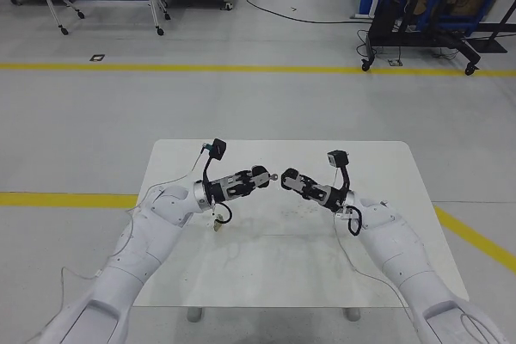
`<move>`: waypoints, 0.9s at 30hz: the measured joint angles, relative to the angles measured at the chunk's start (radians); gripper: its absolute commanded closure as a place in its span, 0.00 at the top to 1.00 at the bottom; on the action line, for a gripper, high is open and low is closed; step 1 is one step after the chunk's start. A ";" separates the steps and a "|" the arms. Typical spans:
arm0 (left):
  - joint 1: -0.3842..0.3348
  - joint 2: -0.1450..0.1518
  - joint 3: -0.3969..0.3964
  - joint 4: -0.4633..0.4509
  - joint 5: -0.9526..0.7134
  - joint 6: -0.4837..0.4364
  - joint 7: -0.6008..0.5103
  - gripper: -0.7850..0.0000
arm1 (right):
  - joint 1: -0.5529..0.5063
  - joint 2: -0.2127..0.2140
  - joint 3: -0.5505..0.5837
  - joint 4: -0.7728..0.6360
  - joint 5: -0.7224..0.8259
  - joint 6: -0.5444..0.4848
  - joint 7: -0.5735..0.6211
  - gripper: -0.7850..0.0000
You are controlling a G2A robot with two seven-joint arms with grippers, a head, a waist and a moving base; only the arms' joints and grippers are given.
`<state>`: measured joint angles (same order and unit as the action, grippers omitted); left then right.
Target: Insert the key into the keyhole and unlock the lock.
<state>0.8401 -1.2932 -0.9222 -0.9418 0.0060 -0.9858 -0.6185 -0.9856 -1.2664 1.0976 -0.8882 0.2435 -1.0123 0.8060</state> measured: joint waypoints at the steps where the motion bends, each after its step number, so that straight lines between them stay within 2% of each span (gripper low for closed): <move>1: 0.000 0.000 -0.003 0.001 0.002 0.007 0.012 0.00 | 0.000 0.000 0.000 0.000 0.000 0.000 0.000 1.00; 10: 0.002 -0.001 -0.004 0.000 0.003 0.012 0.024 0.00 | 0.000 0.000 0.000 0.000 0.000 0.000 0.000 1.00; 13: 0.017 0.003 -0.011 -0.032 0.049 0.041 0.045 0.00 | 0.001 0.001 -0.001 -0.006 -0.007 0.006 0.002 1.00; 16: 0.035 0.009 -0.018 -0.062 0.074 0.056 0.048 0.00 | 0.020 0.020 0.021 -0.036 -0.130 0.065 0.021 1.00; 20: 0.032 0.016 -0.017 -0.076 0.098 0.082 -0.004 0.00 | -0.004 0.045 0.068 -0.108 -0.306 0.108 -0.012 1.00; 22: 0.030 0.018 -0.012 -0.080 0.099 0.086 -0.023 0.00 | -0.021 0.053 0.078 -0.137 -0.310 0.104 0.002 0.82; 24: 0.025 0.019 -0.008 -0.081 0.101 0.086 -0.043 0.00 | -0.032 0.060 0.081 -0.157 -0.278 0.099 0.041 0.70; 26: 0.022 0.019 -0.003 -0.082 0.098 0.080 -0.056 0.00 | -0.032 0.067 0.083 -0.164 -0.249 0.100 0.080 0.49; 27: 0.021 0.020 0.000 -0.082 0.095 0.077 -0.062 0.00 | -0.032 0.069 0.082 -0.167 -0.240 0.100 0.091 0.47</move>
<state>0.8608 -1.2736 -0.9223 -1.0239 0.1012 -0.9089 -0.6807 -1.0175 -1.1977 1.1795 -1.0548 0.0035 -0.9118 0.8971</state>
